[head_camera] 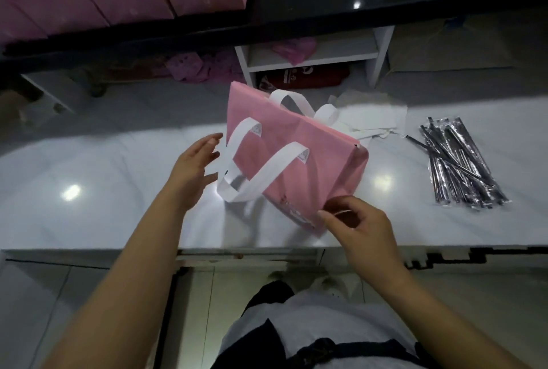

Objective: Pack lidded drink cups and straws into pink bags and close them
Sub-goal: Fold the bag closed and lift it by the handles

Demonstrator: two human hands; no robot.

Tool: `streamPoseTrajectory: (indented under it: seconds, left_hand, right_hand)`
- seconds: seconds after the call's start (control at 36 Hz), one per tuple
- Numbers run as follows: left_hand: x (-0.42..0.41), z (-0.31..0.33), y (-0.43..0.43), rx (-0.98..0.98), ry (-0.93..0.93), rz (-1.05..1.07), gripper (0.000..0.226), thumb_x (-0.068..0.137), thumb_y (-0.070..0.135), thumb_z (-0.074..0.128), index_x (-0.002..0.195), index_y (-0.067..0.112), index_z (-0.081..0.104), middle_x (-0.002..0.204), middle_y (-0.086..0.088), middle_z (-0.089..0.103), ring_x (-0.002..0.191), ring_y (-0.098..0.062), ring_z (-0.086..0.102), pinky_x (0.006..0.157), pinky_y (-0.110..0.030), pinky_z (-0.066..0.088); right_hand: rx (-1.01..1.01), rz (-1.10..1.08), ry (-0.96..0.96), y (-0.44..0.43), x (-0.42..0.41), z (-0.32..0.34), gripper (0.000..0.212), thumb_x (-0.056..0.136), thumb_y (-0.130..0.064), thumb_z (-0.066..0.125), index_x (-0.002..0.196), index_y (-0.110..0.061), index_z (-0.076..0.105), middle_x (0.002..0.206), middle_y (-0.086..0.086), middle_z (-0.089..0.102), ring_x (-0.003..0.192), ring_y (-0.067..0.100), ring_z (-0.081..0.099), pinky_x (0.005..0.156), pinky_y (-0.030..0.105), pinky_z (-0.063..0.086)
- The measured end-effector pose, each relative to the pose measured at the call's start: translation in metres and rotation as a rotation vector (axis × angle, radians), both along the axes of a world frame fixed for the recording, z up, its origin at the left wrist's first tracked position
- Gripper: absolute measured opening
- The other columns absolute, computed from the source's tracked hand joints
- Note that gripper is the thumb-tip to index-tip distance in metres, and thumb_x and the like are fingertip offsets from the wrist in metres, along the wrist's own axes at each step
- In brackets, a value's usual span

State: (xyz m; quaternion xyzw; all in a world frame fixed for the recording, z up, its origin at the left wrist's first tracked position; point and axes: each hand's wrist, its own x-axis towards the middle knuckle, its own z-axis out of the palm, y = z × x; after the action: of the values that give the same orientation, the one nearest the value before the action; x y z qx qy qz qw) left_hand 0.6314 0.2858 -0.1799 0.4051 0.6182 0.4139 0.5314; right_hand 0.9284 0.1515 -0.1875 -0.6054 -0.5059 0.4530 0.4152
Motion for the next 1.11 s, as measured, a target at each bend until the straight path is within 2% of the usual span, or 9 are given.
streamPoseTrajectory:
  seconds: [0.11, 0.22, 0.42, 0.58, 0.69, 0.81, 0.94, 1.03, 1.11]
  left_hand:
    - [-0.007, -0.001, 0.011, 0.003, -0.061, -0.055, 0.023, 0.098, 0.033, 0.063, 0.115, 0.019, 0.072, 0.123, -0.002, 0.071, 0.120, -0.025, 0.064, 0.090, -0.046, 0.059]
    - [-0.014, -0.004, 0.019, 0.010, -0.107, -0.119, 0.022, 0.100, 0.030, 0.061, 0.116, 0.019, 0.072, 0.120, -0.001, 0.073, 0.112, -0.017, 0.069, 0.075, -0.032, 0.060]
    - [-0.022, -0.014, 0.033, -0.040, -0.179, -0.192, 0.017, 0.098, 0.023, 0.065, 0.108, 0.013, 0.074, 0.115, -0.011, 0.072, 0.108, -0.022, 0.069, 0.076, -0.036, 0.061]
    - [-0.030, -0.031, 0.036, -0.110, -0.229, -0.245, 0.019, 0.097, 0.020, 0.064, 0.108, 0.008, 0.075, 0.117, -0.012, 0.072, 0.113, -0.030, 0.067, 0.078, -0.040, 0.061]
    - [-0.026, -0.031, 0.037, -0.071, -0.227, -0.221, 0.017, 0.095, 0.020, 0.067, 0.106, 0.012, 0.077, 0.120, -0.005, 0.072, 0.112, -0.029, 0.068, 0.080, -0.045, 0.062]
    - [-0.022, -0.026, 0.037, -0.044, -0.222, -0.219, 0.015, 0.096, 0.013, 0.066, 0.096, 0.015, 0.080, 0.133, -0.001, 0.062, 0.117, -0.028, 0.064, 0.085, -0.052, 0.060]
    - [-0.022, -0.025, 0.038, -0.035, -0.233, -0.231, 0.021, 0.094, 0.007, 0.066, 0.111, -0.004, 0.070, 0.132, 0.008, 0.056, 0.105, -0.019, 0.069, 0.081, -0.048, 0.062]
    - [-0.024, -0.027, 0.037, -0.052, -0.255, -0.279, 0.010, 0.093, 0.006, 0.068, 0.094, 0.000, 0.076, 0.133, 0.003, 0.055, 0.111, -0.021, 0.066, 0.081, -0.049, 0.061]
    - [-0.029, -0.028, 0.036, -0.060, -0.271, -0.294, 0.013, 0.092, 0.007, 0.070, 0.083, 0.006, 0.079, 0.128, 0.000, 0.058, 0.109, -0.020, 0.066, 0.082, -0.049, 0.061]
  right_hand:
    - [-0.040, -0.132, 0.096, -0.001, -0.009, 0.006, 0.013, 0.091, -0.020, 0.071, 0.098, -0.031, 0.071, 0.094, -0.019, 0.073, 0.084, 0.007, 0.072, 0.075, 0.025, 0.061]
    - [-0.043, -0.278, 0.143, -0.006, -0.018, 0.007, 0.014, 0.091, -0.011, 0.070, 0.092, -0.024, 0.075, 0.090, -0.006, 0.074, 0.081, 0.016, 0.074, 0.071, 0.033, 0.063]
    - [-0.076, -0.463, 0.206, -0.010, -0.040, 0.006, 0.013, 0.089, -0.014, 0.074, 0.086, -0.026, 0.075, 0.088, -0.004, 0.074, 0.083, 0.022, 0.074, 0.073, 0.040, 0.063]
    - [-0.067, -0.609, 0.230, -0.007, -0.055, 0.008, 0.016, 0.092, -0.011, 0.070, 0.082, -0.024, 0.074, 0.082, -0.004, 0.073, 0.080, 0.023, 0.074, 0.069, 0.035, 0.062]
    - [-0.067, -0.708, 0.256, -0.006, -0.062, 0.006, 0.008, 0.091, -0.011, 0.070, 0.088, -0.017, 0.074, 0.085, 0.002, 0.073, 0.083, 0.024, 0.072, 0.077, 0.034, 0.058]
    - [-0.134, -0.792, 0.419, -0.002, -0.063, 0.008, 0.005, 0.093, -0.007, 0.066, 0.094, -0.006, 0.071, 0.092, 0.015, 0.072, 0.084, 0.024, 0.071, 0.080, 0.034, 0.056]
    - [-0.118, -0.827, 0.420, 0.000, -0.057, 0.010, 0.007, 0.092, -0.004, 0.066, 0.087, -0.003, 0.070, 0.086, 0.012, 0.071, 0.085, 0.027, 0.070, 0.078, 0.036, 0.056]
    - [-0.119, -0.844, 0.418, -0.004, -0.054, 0.006, 0.012, 0.092, -0.002, 0.066, 0.082, -0.005, 0.071, 0.081, 0.011, 0.071, 0.079, 0.026, 0.068, 0.071, 0.034, 0.057]
    - [-0.114, -0.827, 0.388, -0.012, -0.052, 0.002, 0.016, 0.089, -0.004, 0.070, 0.075, -0.009, 0.075, 0.071, 0.006, 0.067, 0.060, 0.018, 0.059, 0.068, 0.033, 0.058]
